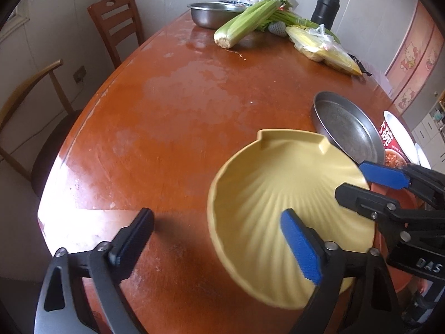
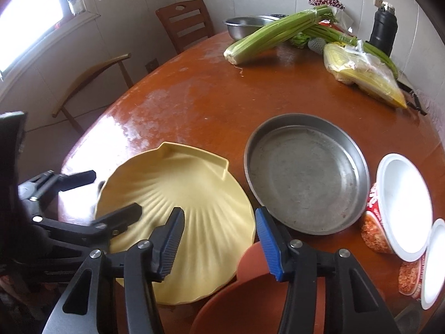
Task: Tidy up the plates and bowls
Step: 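Grasp the rim of the yellow shell plate with the left tool and lift, then carry the yellow shell plate and lower it onto the table, open left tool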
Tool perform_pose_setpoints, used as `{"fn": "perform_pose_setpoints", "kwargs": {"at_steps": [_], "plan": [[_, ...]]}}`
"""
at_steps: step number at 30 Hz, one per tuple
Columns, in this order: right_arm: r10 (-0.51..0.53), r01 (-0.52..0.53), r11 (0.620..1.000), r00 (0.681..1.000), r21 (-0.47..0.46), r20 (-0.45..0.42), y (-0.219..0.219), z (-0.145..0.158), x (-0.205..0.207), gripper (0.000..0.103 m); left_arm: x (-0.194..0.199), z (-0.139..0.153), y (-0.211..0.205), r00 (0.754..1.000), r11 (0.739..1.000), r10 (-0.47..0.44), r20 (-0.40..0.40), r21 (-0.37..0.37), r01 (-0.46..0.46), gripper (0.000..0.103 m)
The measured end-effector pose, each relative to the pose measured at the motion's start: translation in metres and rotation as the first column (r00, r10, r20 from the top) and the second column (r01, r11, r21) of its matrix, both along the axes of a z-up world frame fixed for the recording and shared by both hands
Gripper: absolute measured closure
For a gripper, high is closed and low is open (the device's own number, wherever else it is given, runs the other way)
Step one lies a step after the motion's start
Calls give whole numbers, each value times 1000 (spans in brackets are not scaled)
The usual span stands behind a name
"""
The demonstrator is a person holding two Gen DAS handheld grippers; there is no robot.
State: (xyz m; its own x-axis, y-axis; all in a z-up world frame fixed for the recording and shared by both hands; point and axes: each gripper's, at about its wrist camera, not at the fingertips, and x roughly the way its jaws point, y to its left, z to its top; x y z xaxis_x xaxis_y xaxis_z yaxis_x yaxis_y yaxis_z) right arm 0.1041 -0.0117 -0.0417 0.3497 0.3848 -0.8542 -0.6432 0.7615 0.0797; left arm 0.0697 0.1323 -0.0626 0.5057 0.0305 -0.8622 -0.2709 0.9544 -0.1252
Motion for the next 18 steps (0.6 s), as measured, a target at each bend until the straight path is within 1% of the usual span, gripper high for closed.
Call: {"fn": "perform_pose_setpoints", "kwargs": {"at_steps": [1, 2, 3, 4, 5, 6, 8, 10, 11, 14, 18], "plan": [[7, -7, 1000, 1000, 15, -15, 0, 0, 1, 50, 0, 0, 0, 1000, 1000, 1, 3, 5, -1, 16], [13, -12, 1000, 1000, 27, -27, 2, 0, 1, 50, 0, 1, 0, 1000, 1000, 7, 2, 12, -7, 24], [19, -18, 999, 999, 28, -29, 3, 0, 0, 50, -1, 2, 1, 1000, 1000, 14, 6, 19, -14, 30], [26, -25, 999, 999, 26, -29, 5, 0, -1, 50, -1, 3, 2, 1000, 1000, 20, 7, 16, -20, 39], [28, -28, 999, 999, 22, -27, 6, -1, -1, 50, -1, 4, 5, 1000, 1000, 25, 10, 3, -25, 45], [31, -31, 999, 999, 19, -26, 8, -1, -2, 50, -1, 5, 7, 1000, 1000, 26, 9, -4, -26, 47], [36, -35, 999, 999, 22, -29, 9, -1, -3, 50, -1, 5, 9, 1000, 999, 27, 7, -19, -27, 59], [45, -45, 999, 999, 12, -28, 12, -2, -5, 50, -2, 6, 10, 1000, 999, 23, 1, -43, -23, 66], [51, -50, 999, 998, 9, -36, 13, -3, -6, 49, -2, 7, 10, 1000, 999, 24, -1, -38, -24, 67], [51, -52, 999, 999, -16, -16, 17, -4, -9, 50, -2, 9, 10, 999, 999, 34, 0, -23, -34, 67], [55, -54, 998, 998, 16, -34, 16, -2, -10, 50, -1, 17, 14, 999, 999, 41, 16, -8, -41, 67]]}}
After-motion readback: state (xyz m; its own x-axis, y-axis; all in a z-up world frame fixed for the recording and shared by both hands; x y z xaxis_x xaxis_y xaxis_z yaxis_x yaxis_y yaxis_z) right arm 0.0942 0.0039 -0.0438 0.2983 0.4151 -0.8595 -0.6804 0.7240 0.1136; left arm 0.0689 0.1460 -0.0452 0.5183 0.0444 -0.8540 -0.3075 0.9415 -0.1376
